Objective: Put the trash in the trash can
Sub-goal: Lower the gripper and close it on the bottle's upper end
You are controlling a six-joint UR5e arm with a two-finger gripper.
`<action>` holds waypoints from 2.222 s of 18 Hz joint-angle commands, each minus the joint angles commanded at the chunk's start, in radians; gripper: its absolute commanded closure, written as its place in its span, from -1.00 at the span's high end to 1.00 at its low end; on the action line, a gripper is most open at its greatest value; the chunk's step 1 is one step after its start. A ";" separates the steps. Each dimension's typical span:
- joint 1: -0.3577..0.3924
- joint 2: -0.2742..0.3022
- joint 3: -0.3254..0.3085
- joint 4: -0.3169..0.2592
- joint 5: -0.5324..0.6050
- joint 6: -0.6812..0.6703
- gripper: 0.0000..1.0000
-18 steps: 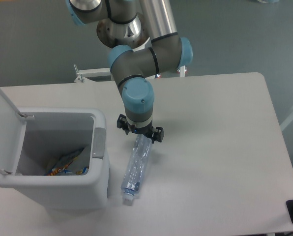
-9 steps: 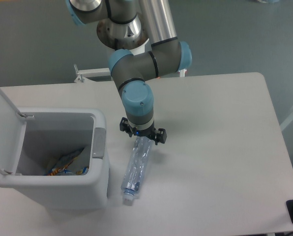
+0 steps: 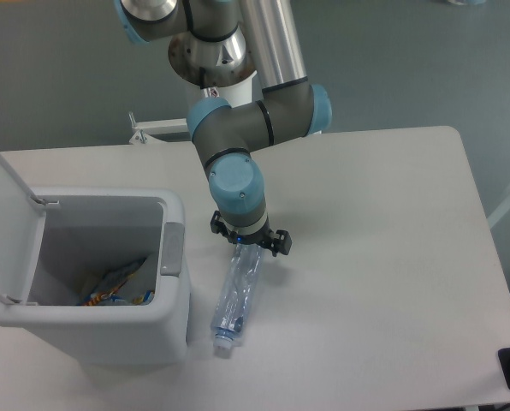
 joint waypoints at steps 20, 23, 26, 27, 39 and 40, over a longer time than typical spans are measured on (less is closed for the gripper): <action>-0.012 -0.009 -0.003 -0.002 0.031 -0.002 0.62; -0.012 -0.009 -0.002 0.000 0.031 -0.002 0.48; -0.012 -0.009 -0.002 0.000 0.031 -0.002 0.28; -0.012 -0.009 -0.002 0.000 0.031 -0.002 0.24; -0.014 -0.008 0.000 0.002 0.031 -0.003 0.04; -0.014 -0.008 0.002 0.002 0.031 -0.002 0.04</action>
